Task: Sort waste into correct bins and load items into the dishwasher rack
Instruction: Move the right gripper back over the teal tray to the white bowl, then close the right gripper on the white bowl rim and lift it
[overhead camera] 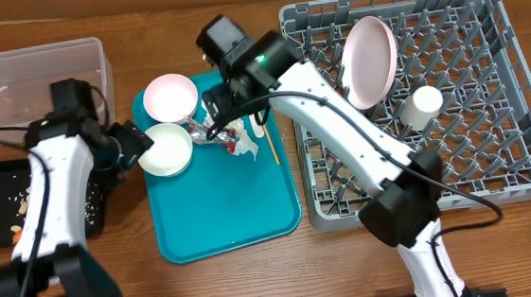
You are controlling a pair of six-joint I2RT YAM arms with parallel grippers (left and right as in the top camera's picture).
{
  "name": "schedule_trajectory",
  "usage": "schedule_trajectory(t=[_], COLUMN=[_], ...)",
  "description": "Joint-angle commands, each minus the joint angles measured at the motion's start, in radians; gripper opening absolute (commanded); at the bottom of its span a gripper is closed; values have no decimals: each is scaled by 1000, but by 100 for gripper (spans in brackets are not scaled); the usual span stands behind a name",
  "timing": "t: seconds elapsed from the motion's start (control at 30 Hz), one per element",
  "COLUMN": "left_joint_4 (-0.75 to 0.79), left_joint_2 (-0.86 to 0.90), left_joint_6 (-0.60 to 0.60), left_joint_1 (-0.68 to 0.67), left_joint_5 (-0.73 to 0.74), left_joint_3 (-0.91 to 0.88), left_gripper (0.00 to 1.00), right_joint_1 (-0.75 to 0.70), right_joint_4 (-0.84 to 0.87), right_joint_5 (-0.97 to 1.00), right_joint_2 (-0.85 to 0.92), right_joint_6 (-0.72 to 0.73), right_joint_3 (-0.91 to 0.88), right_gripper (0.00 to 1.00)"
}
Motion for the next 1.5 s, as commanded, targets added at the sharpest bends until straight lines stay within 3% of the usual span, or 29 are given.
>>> schedule_trajectory(t=[0.0, 0.1, 0.27, 0.47, 1.03, 1.47], left_joint_4=[5, -16, -55, -61, -59, -59], left_joint_2=[53, 34, -19, -40, -40, -40], left_joint_6=[-48, -59, -58, -58, -58, -58], left_joint_1=[5, 75, 221, 348, 360, 360], left_joint_5=[-52, -58, -55, -60, -60, -60], left_joint_3=[13, 39, 92, 98, 98, 98], left_gripper=[90, 93, 100, 100, 100, 100], right_joint_1=[-7, -2, 45, 124, 180, 178], right_joint_4=[-18, -10, 48, 96, 196, 203], right_joint_5=[-101, -245, -238, -190, -147, -77], right_joint_2=[-75, -63, -23, 89, 276, 319], right_joint_6=[5, 14, 76, 166, 344, 383], right_joint_3=[59, 43, 31, 30, 29, 29], right_gripper=[85, 80, 78, 76, 62, 61])
